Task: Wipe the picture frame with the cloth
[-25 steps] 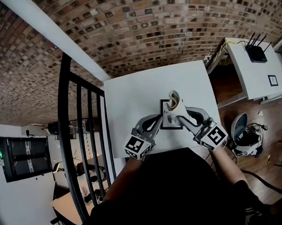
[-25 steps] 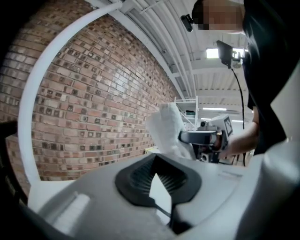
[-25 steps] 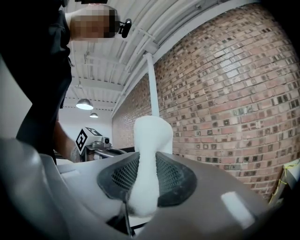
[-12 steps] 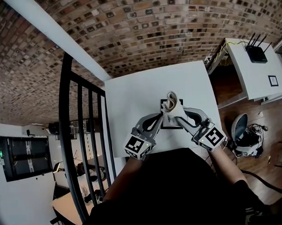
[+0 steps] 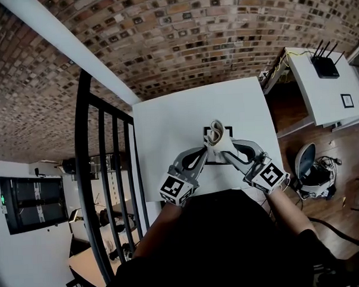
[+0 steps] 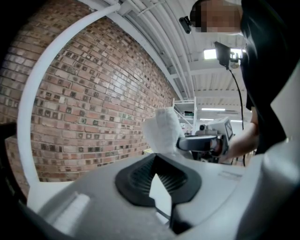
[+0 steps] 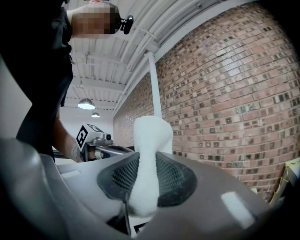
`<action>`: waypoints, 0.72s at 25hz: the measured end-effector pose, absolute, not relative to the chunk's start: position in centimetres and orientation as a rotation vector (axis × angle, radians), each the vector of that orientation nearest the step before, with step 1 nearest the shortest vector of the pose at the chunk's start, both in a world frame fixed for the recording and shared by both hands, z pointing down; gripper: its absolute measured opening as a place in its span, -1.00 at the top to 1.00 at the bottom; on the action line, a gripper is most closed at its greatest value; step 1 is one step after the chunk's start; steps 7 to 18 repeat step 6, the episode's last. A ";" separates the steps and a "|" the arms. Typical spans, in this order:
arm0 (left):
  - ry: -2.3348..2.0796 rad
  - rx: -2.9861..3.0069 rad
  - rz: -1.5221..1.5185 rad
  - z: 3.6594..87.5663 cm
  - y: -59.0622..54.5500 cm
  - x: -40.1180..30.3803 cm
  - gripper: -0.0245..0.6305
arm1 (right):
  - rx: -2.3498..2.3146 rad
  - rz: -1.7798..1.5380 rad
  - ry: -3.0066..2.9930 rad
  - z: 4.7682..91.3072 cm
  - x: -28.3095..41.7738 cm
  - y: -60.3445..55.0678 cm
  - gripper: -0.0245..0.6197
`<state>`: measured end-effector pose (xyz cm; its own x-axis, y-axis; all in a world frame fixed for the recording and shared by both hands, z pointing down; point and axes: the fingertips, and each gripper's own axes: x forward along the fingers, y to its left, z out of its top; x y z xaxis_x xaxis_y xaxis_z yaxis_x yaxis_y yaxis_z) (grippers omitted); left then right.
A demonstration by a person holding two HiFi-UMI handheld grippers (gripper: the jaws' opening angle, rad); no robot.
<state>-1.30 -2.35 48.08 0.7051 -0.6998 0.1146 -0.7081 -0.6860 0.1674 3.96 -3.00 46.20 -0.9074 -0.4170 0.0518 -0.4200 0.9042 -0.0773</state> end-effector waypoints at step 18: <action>-1.135 2.704 0.072 48.6 -2.0 -1.2 0.93 | 0.666 0.145 -3.022 46.7 4.3 -2.7 0.61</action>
